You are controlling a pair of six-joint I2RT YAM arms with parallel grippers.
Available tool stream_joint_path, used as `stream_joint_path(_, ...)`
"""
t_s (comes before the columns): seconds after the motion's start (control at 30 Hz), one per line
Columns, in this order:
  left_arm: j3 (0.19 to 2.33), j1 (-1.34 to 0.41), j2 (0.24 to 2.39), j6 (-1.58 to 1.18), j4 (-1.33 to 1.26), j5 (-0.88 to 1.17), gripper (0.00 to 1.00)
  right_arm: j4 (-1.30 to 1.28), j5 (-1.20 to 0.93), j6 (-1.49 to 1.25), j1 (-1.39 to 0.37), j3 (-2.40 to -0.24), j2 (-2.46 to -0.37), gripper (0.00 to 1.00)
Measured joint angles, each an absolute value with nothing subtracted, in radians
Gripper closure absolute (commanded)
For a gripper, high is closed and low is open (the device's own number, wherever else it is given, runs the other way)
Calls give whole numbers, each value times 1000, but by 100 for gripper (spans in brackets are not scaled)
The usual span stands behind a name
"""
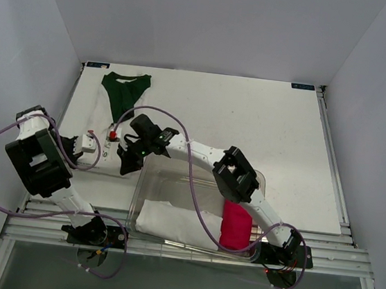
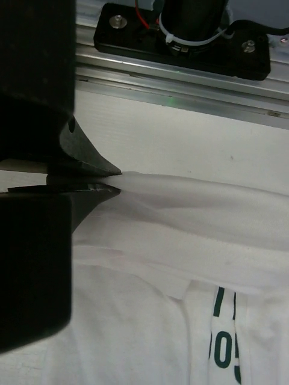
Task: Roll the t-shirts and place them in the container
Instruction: Roll the T-shirt to the center of the board.
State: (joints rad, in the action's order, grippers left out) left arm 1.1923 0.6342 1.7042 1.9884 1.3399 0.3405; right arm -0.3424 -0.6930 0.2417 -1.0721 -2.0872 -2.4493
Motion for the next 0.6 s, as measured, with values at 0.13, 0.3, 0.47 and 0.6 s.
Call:
stream_joint_path(0.13, 1244, 632, 1777, 1988, 1341, 381, 88, -334, -707, 141, -1043, -2147, -2478, 92)
stream_joint_path(0.3, 1264, 602, 1813, 1969, 1272, 412, 82, -299, -703, 54, -1018, -2203, -2521, 92)
stream_joint_path(0.47, 1275, 560, 1846, 1905, 1217, 413, 67, -294, -680, -12, -999, -2203, -2555, 92)
stream_joint_path(0.6, 1274, 549, 1862, 1849, 1153, 414, 54, -296, -656, -35, -996, -2203, -2571, 92)
